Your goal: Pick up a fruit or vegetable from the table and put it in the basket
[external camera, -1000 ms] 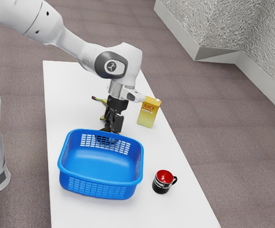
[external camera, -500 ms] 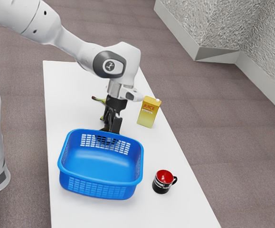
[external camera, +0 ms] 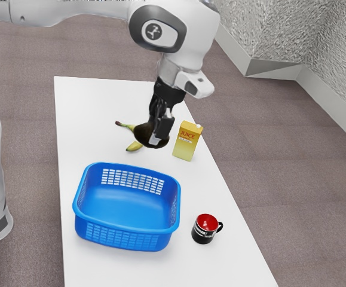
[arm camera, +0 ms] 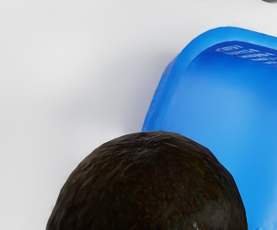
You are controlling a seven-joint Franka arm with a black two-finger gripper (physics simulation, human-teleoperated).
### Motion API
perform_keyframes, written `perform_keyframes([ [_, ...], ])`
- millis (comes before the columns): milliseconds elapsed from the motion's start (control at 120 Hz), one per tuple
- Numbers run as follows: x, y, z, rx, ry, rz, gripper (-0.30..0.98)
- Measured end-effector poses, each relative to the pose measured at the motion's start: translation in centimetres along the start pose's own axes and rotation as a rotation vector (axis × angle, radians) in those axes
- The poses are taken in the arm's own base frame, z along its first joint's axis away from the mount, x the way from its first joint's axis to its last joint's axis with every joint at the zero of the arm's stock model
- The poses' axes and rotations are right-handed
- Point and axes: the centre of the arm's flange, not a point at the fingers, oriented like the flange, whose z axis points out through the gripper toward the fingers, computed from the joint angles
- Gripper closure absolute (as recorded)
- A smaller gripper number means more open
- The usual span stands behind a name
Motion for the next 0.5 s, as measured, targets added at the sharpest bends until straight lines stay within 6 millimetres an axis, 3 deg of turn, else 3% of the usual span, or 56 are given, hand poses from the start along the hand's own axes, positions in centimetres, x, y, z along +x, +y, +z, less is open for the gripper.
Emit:
perform_keyframes([
  [58,1.1,3.7,0.3,0.039,-0.029,0.040,0.34],
  [142,1.6,7.1,1.7,0.071,-0.060,0.064,0.35],
  [342,2.6,8.1,6.1,0.057,-0.110,-0.003,0.36],
  [500,3.5,9.5,7.9,0.019,-0.109,-0.029,0.36],
])
